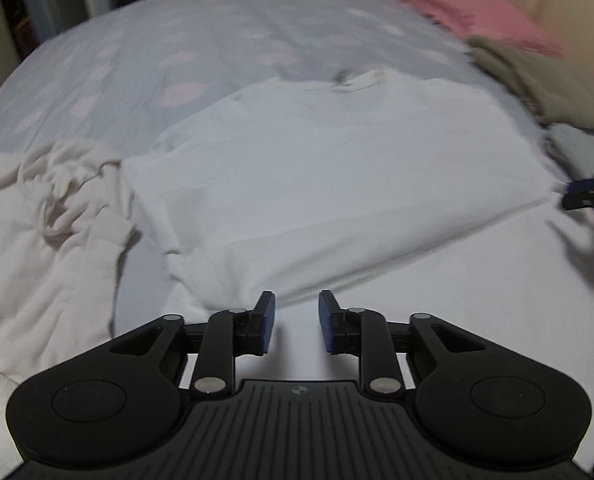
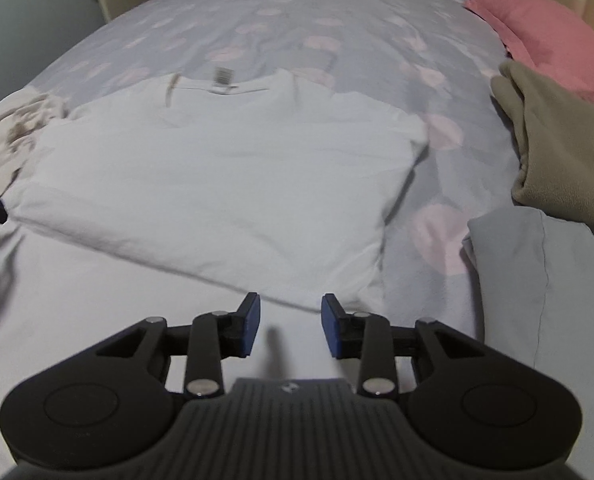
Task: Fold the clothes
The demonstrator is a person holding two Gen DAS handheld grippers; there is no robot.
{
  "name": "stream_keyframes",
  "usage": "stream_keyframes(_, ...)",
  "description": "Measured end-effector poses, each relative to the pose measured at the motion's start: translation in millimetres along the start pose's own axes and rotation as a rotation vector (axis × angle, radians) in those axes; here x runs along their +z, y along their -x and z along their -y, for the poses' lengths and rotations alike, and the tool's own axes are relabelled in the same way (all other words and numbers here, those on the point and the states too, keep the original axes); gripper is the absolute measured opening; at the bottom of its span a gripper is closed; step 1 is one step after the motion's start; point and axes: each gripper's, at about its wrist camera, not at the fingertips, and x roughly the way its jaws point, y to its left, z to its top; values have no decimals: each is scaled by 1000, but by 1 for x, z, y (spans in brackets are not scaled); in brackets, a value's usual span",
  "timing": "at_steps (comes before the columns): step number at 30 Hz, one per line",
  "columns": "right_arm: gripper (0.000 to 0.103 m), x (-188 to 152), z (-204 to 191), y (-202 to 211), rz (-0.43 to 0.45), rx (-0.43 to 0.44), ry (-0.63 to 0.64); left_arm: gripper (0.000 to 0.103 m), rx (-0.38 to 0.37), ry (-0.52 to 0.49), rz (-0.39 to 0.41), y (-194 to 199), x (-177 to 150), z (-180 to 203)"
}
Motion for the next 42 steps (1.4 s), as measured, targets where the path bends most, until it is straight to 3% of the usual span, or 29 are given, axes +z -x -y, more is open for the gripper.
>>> stream_keyframes(3,42,-10,-21,11,-10,51,36,27,-28,-59,19,18,-17,20)
stream_keyframes(5,52,-19,-37,20,-17,83,78,30,-38,-104,24,29,-28,34)
stream_keyframes(11,55,-72,-87,52,-15,145,252,31,-73,-207,42,57,-78,71)
stream_keyframes(15,58,-119,-107,68,-34,159,311,32,-101,-294,17,66,-114,100)
stream_keyframes(17,66,-139,-117,73,-56,156,343,34,-106,-361,-11,67,-130,116)
stream_keyframes(24,67,-182,-125,85,-122,99,414,37,-63,-449,-73,72,-166,140)
stream_keyframes(29,75,-189,-112,93,-148,67,385,42,23,-330,-90,76,-166,120)
stream_keyframes(32,75,-188,-94,93,-157,13,331,42,93,-188,-109,79,-166,93)
stream_keyframes(38,75,-189,-42,87,-211,-102,129,44,193,83,-151,82,-172,36)
stream_keyframes(42,76,-197,-18,85,-240,-100,-16,45,188,177,-212,80,-179,19)
